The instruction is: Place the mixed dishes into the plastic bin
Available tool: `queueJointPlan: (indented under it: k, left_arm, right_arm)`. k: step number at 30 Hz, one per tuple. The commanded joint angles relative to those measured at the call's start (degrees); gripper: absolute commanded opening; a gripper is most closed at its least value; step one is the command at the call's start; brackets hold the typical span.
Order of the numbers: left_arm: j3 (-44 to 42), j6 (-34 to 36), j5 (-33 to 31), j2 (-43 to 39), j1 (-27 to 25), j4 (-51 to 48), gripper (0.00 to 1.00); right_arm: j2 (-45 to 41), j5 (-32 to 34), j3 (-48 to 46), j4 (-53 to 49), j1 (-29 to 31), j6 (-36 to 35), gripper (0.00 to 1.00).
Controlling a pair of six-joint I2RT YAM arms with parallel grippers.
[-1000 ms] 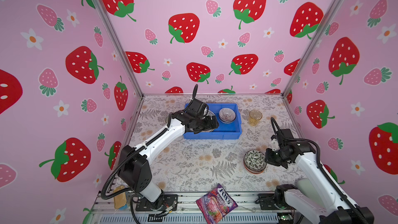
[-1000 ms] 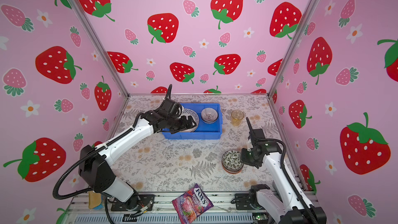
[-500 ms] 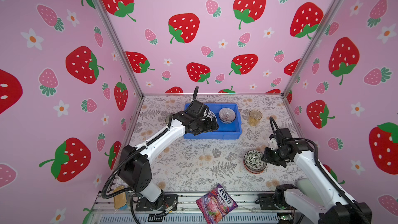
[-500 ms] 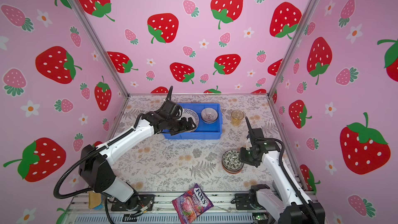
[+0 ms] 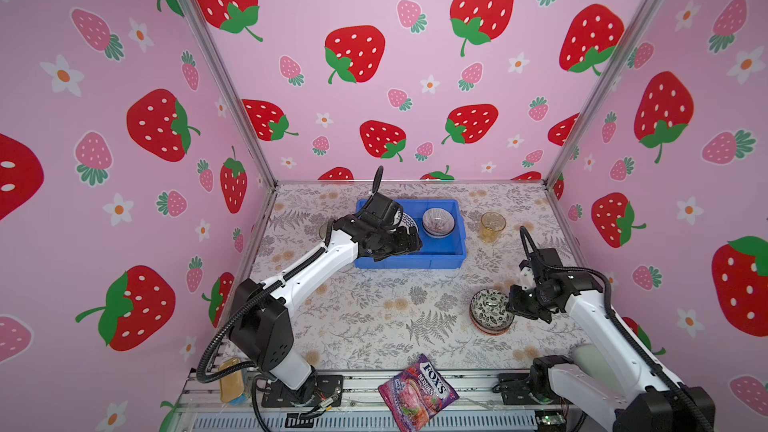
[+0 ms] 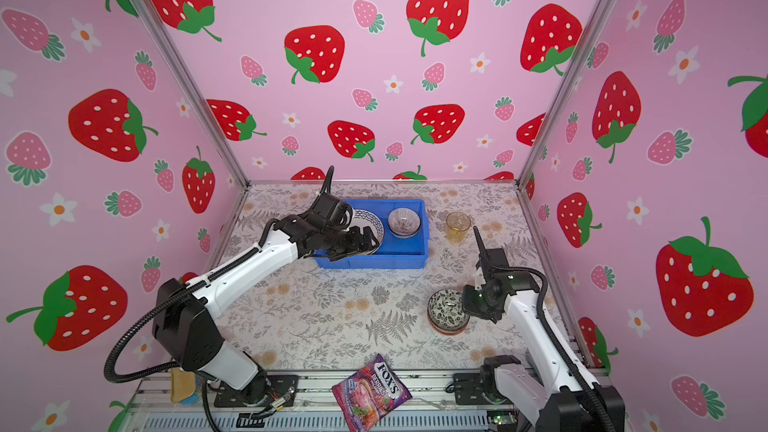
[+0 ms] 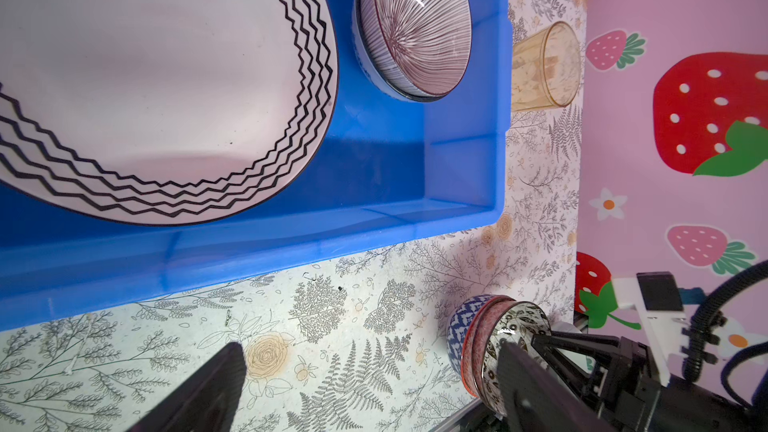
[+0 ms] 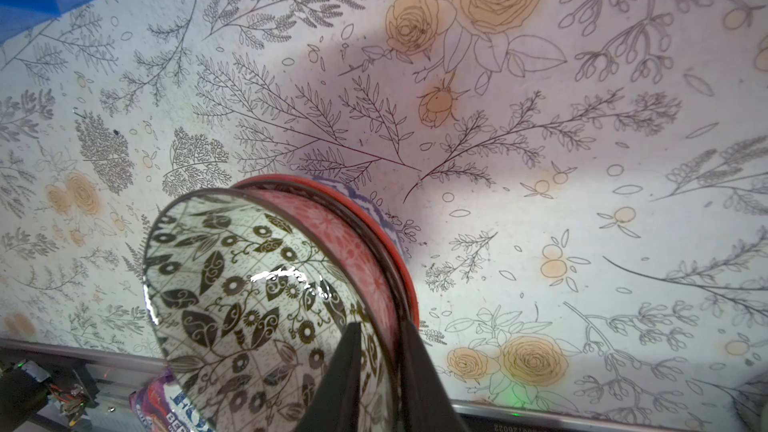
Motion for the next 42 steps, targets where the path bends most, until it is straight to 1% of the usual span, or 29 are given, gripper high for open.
queueJointPlan:
  k: [1, 5, 14, 21, 25, 28, 34, 42]
  left_arm:
    - [-0.2, 0.1, 0.3, 0.9, -0.3, 0.3, 0.97]
    - [-0.2, 0.1, 0.2, 0.7, -0.4, 0.1, 0.97]
    - [1.0, 0.4, -1.8, -1.1, -2.3, -2.4, 0.97]
    - [2.3, -0.5, -1.6, -0.9, -7.0, -3.7, 0.97]
    - [4.8, -0.3, -1.9, 0.0, -10.1, -4.5, 0.97]
    - [7.2, 0.2, -2.1, 1.4, -11.5, -5.4, 0.97]
    - [11.1, 1.4, -2.6, 4.0, -13.2, -6.8, 0.97]
    - [13.1, 1.6, -4.4, 6.6, -13.9, -9.1, 0.99]
  right_arm:
    - [0.0, -1.1, -0.3, -0.2, 0.2, -0.3, 0.14]
    - [-0.5, -0.8, 0.7, -1.0, 0.3, -0.2, 0.09]
    - [-1.5, -0.8, 4.8, -3.0, 0.2, 0.7, 0.04]
    - [-1.0, -1.2, 9.5, -5.2, 0.3, -0.1, 0.03]
    - [0.1, -2.1, 11.7, -6.0, 0.4, -0.8, 0.01]
    - [1.1, -2.2, 13.7, -5.8, 0.9, -0.7, 0.01]
    - [3.9, -2.2, 17.2, -4.3, 3.8, 0.3, 0.01]
    - [10.8, -0.8, 22.8, -0.2, 12.3, 3.0, 0.01]
